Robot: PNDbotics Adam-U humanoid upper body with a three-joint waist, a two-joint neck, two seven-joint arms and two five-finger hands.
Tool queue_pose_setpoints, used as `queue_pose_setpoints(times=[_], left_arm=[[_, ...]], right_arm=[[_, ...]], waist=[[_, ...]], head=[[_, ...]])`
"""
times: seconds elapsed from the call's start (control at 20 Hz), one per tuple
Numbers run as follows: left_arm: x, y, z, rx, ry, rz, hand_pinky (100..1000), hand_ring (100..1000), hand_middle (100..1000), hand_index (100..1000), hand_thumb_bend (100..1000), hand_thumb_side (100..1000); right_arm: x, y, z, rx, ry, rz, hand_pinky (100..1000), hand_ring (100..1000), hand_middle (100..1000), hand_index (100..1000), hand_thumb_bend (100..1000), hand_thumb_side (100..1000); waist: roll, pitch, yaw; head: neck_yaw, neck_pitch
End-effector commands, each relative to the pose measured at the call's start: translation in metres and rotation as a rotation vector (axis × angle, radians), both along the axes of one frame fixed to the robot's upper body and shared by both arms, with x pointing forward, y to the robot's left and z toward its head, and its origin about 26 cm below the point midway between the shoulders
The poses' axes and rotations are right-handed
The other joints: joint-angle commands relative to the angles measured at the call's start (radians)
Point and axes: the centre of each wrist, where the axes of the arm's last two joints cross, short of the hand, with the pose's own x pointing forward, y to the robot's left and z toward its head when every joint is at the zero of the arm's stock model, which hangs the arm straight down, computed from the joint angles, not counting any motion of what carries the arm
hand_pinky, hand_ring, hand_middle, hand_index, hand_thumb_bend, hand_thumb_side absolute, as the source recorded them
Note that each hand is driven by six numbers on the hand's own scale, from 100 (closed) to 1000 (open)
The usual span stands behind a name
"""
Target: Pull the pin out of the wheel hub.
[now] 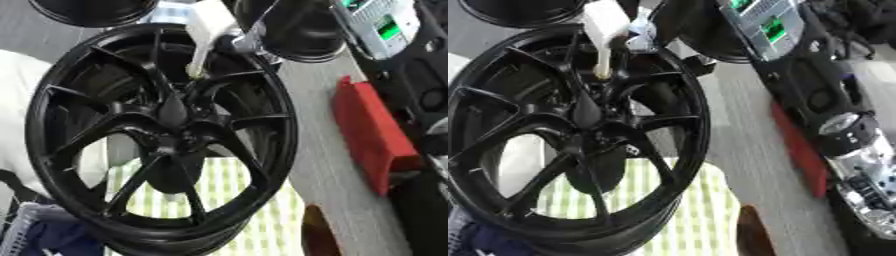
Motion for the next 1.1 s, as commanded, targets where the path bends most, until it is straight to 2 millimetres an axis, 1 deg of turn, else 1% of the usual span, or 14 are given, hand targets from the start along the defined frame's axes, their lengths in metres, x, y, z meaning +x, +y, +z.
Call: queue_pose_setpoints(times=[0.05, 0.25, 0.4, 0.5, 0.55, 0.65, 0.7, 0.75, 0.8, 0.85, 0.95, 1.0, 1.05, 1.1], left_arm=[[0.001, 0.005, 0.007, 0.018, -0.013, 0.007, 802, 915, 584, 714, 539, 549], [-0.001, 0.008, 0.006, 0.018, -0.012, 0.02, 802, 915, 584, 714, 537, 549], [-0.002, 0.009, 0.006, 0.017, -0.014, 0.029, 802, 915, 585, 714, 536, 550], [-0.002, 0.01, 0.006, 0.014, -0.017, 0.036, 802, 915, 584, 714, 535, 550], [-0.002, 0.01, 0.007, 0.013, -0.018, 0.037, 802, 915, 584, 714, 535, 550], [-0.002, 0.01, 0.007, 0.012, -0.019, 0.038, 802, 915, 584, 714, 535, 550], [-0.002, 0.01, 0.007, 0.012, -0.019, 0.039, 802, 915, 584, 714, 532, 549], [-0.002, 0.012, 0.007, 0.008, -0.023, 0.053, 802, 915, 584, 714, 532, 549], [-0.002, 0.012, 0.007, 0.004, -0.027, 0.059, 802, 915, 584, 714, 531, 548], [-0.002, 0.012, 0.007, 0.001, -0.031, 0.063, 802, 915, 584, 714, 531, 548], [-0.002, 0.012, 0.007, -0.002, -0.036, 0.071, 802, 915, 584, 714, 530, 547], [-0.002, 0.012, 0.007, -0.003, -0.037, 0.075, 802, 915, 584, 714, 529, 547], [-0.002, 0.012, 0.007, -0.004, -0.038, 0.077, 802, 915, 584, 714, 529, 547], [-0.002, 0.013, 0.007, -0.005, -0.039, 0.079, 802, 915, 584, 714, 528, 547]], right_arm=[[-0.009, -0.03, 0.03, 0.085, -0.05, -0.057, 616, 572, 378, 497, 127, 108], [-0.019, -0.075, 0.047, 0.175, -0.092, -0.177, 617, 573, 380, 500, 137, 100], [-0.034, -0.126, 0.05, 0.225, -0.137, -0.341, 619, 574, 384, 504, 148, 100], [-0.047, -0.167, 0.044, 0.261, -0.157, -0.486, 618, 574, 387, 507, 148, 100], [-0.052, -0.18, 0.041, 0.276, -0.165, -0.534, 618, 574, 387, 507, 148, 100], [-0.058, -0.191, 0.037, 0.293, -0.173, -0.575, 618, 574, 388, 508, 148, 100], [-0.059, -0.195, 0.036, 0.298, -0.173, -0.592, 625, 577, 401, 519, 182, 100], [-0.063, -0.224, 0.014, 0.304, -0.155, -0.747, 626, 577, 401, 519, 183, 100], [-0.072, -0.248, -0.016, 0.313, -0.155, -0.885, 626, 578, 405, 523, 181, 100], [-0.082, -0.264, -0.042, 0.322, -0.166, -0.989, 626, 578, 405, 523, 181, 100], [-0.099, -0.283, -0.086, 0.33, -0.167, -1.155, 637, 593, 437, 555, 207, 100], [-0.107, -0.289, -0.108, 0.329, -0.154, -1.223, 652, 622, 497, 622, 280, 162], [-0.113, -0.294, -0.125, 0.326, -0.144, -1.274, 664, 645, 542, 664, 319, 208], [-0.12, -0.298, -0.142, 0.325, -0.128, -1.324, 683, 682, 618, 721, 362, 296]], waist=[[0.007, -0.023, -0.006], [0.009, -0.022, -0.017], [0.011, -0.02, -0.024], [0.013, -0.016, -0.029], [0.014, -0.015, -0.029], [0.015, -0.014, -0.029], [0.015, -0.013, -0.03], [0.024, -0.007, -0.047], [0.031, -0.004, -0.051], [0.036, -0.002, -0.052], [0.045, 0.002, -0.057], [0.048, 0.003, -0.06], [0.051, 0.004, -0.061], [0.054, 0.005, -0.063]], head=[[0.006, -0.013], [0.018, -0.012], [0.025, -0.012], [0.036, -0.016], [0.038, -0.018], [0.04, -0.019], [0.042, -0.02], [0.063, -0.022], [0.071, -0.023], [0.075, -0.023], [0.082, -0.024], [0.083, -0.025], [0.084, -0.025], [0.084, -0.026]])
